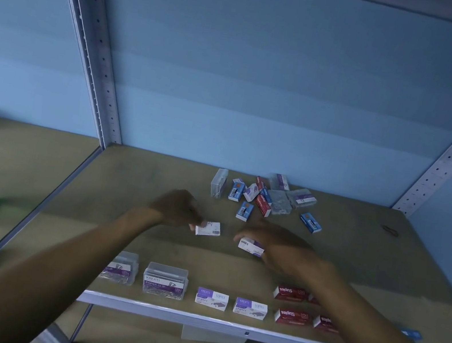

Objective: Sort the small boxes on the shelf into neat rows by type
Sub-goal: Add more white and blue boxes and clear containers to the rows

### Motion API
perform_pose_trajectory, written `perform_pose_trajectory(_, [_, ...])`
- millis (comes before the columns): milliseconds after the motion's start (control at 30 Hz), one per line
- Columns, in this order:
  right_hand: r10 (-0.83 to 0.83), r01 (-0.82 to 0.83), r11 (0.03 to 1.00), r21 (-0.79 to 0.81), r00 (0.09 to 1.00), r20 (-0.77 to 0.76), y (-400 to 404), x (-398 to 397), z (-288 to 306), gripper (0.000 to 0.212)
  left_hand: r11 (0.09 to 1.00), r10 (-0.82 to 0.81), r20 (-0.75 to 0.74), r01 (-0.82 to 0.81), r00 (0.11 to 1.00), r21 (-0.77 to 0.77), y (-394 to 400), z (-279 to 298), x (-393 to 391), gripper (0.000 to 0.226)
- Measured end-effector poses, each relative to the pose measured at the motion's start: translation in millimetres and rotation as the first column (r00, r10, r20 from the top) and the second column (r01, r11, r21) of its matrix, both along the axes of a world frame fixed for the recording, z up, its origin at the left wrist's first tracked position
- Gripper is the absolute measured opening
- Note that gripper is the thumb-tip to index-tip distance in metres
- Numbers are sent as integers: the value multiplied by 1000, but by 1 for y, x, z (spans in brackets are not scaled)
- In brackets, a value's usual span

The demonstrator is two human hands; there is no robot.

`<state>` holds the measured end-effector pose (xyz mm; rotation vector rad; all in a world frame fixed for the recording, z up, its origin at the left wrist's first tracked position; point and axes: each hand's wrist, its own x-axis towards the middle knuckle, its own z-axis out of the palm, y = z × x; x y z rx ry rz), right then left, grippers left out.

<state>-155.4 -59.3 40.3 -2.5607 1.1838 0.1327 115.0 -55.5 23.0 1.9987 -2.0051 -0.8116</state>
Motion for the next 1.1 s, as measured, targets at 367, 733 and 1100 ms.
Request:
perform_pose_trajectory(367, [-220, 211, 972, 104, 972, 84, -14, -7, -2, 43, 965, -20, 30, 27, 999, -259, 14, -2, -14, 24])
perform_pose_trajectory(733, [-239, 235, 970, 57, 968, 70, -11, -2, -11, 14, 942, -131, 244, 197, 961, -270, 21, -3, -21, 24])
perform_pose_trajectory(1100, [-87, 85, 995, 51, 995, 40, -9, -2, -1, 42, 951, -207, 133, 231, 969, -205, 40, 3, -30, 17])
